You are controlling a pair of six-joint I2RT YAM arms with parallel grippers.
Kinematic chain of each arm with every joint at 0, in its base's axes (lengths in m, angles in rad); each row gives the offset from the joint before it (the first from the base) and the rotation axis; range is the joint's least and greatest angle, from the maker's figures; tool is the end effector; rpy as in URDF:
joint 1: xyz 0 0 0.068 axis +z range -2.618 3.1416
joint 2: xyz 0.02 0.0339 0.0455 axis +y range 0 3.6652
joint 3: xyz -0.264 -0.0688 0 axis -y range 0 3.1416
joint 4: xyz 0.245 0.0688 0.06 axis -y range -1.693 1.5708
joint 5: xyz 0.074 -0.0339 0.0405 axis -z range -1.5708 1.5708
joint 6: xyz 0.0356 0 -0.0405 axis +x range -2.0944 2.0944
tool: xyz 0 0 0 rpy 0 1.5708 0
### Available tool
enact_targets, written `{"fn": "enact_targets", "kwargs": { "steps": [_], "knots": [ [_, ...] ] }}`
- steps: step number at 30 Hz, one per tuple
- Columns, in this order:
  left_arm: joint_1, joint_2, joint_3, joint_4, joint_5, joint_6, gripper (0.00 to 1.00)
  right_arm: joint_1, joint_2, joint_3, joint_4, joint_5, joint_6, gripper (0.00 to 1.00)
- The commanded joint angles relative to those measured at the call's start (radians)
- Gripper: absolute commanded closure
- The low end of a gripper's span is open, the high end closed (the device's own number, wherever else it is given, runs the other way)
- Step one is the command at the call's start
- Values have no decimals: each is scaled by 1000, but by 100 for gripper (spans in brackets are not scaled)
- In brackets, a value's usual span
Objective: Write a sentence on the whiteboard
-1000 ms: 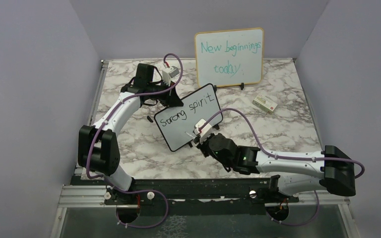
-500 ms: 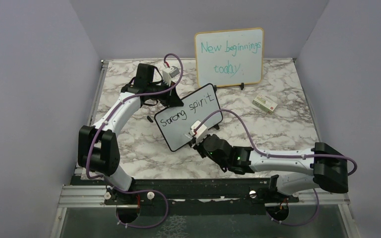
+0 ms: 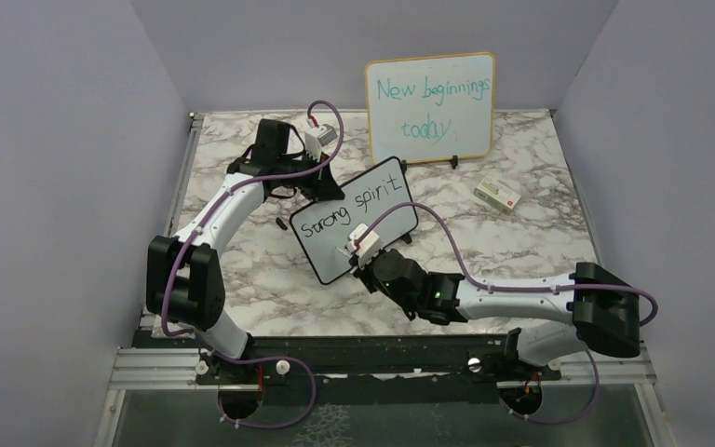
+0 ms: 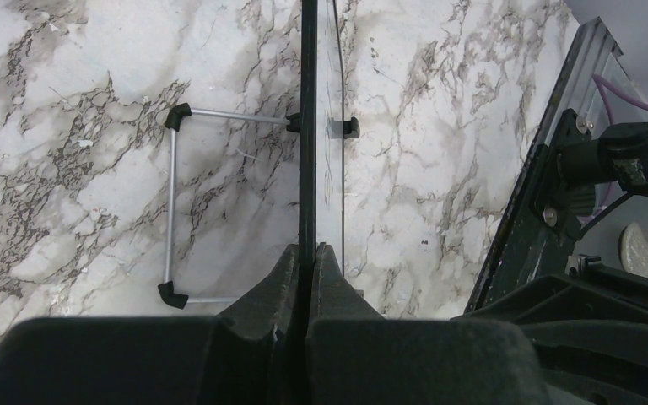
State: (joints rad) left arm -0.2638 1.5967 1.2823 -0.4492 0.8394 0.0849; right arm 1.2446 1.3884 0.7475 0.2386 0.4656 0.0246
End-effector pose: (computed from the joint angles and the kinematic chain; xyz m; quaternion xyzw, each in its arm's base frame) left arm 0.3300 -0.1166 0.2911 0.3033 0.7993 -0.4053 0.3237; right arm 0.1118 0.2807 0.2333 -0.3607 0.7381 0.1632 0.5463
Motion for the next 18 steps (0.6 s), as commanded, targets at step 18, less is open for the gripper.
{"fn": "enact_targets", "kwargs": {
  "steps": [18],
  "knots": [
    [-11,13,-35,-37,-91,33,100,10,87,58,38,70,3,100]
  ]
}}
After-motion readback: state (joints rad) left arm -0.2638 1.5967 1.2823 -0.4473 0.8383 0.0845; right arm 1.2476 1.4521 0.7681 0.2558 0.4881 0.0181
